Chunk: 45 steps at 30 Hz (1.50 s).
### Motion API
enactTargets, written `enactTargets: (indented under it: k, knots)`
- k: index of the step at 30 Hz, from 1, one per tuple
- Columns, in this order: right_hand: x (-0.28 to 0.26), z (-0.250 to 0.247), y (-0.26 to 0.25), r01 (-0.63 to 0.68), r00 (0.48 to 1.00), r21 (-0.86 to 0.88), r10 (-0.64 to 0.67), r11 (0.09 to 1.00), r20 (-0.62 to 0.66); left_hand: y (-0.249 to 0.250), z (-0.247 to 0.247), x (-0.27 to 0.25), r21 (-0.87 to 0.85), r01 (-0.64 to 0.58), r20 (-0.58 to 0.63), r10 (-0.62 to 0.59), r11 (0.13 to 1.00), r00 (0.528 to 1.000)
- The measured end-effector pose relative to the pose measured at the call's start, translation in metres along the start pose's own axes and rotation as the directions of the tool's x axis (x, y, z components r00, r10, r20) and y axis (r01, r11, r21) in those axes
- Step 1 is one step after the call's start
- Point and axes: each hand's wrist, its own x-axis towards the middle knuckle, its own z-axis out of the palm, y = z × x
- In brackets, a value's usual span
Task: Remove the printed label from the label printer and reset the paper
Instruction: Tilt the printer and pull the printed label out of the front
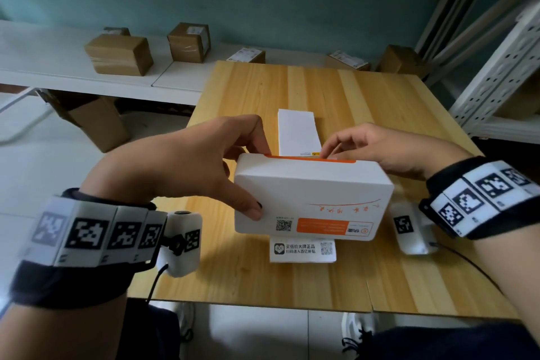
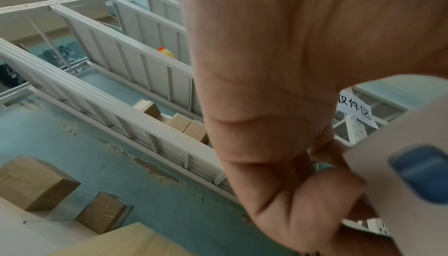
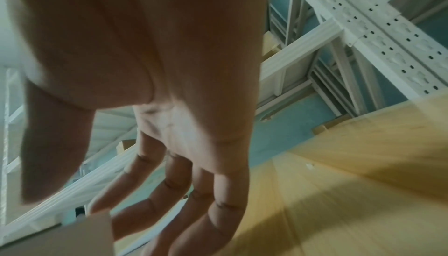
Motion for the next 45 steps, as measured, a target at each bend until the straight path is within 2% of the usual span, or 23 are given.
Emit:
enactTargets:
  k: [7,12,17,24,28,36,38,41,45]
  knots:
    - [0.014,0.006,-0.013,0.047,0.994,-0.084,-0.038,0.995,0.105,-0.002,0.000,0.001,-0.019,-0.010,-0.002,0.010,1.000,1.000]
    - [0.029,0.018,-0.013,0.108,0.991,-0.195,-0.089,0.975,0.103,-0.001,0.000,0.001,-0.055,-0.003,0.000,0.003,0.998,1.000]
    - [0.033,0.020,-0.015,0.140,0.986,-0.222,-0.114,0.965,0.124,-0.002,0.001,0.002,-0.056,-0.002,-0.005,0.001,0.998,1.000]
    - [0.020,0.013,-0.013,0.134,0.991,-0.057,-0.135,0.989,-0.020,-0.002,0.001,0.002,-0.058,0.001,0.002,-0.001,0.998,1.000]
    - [0.013,0.008,-0.009,0.123,0.989,-0.025,-0.125,0.992,-0.077,-0.004,0.002,0.003,-0.065,-0.001,-0.007,0.000,0.998,1.000]
    - [-0.003,-0.002,-0.001,0.156,0.960,0.197,-0.101,0.968,-0.263,-0.007,0.000,0.005,-0.098,-0.016,-0.005,0.016,0.995,1.000]
    - [-0.009,-0.004,0.001,0.144,0.941,0.254,-0.052,0.956,-0.334,-0.007,0.001,0.005,-0.095,-0.022,-0.008,0.021,0.995,1.000]
    - [-0.021,-0.008,0.005,0.176,0.871,0.409,0.052,0.895,-0.489,-0.007,0.001,0.003,-0.106,-0.019,-0.007,0.019,0.994,1.000]
    - [-0.037,-0.018,0.017,0.241,0.819,0.583,0.160,0.776,-0.551,-0.010,0.000,0.003,-0.109,-0.031,0.005,0.032,0.994,0.999]
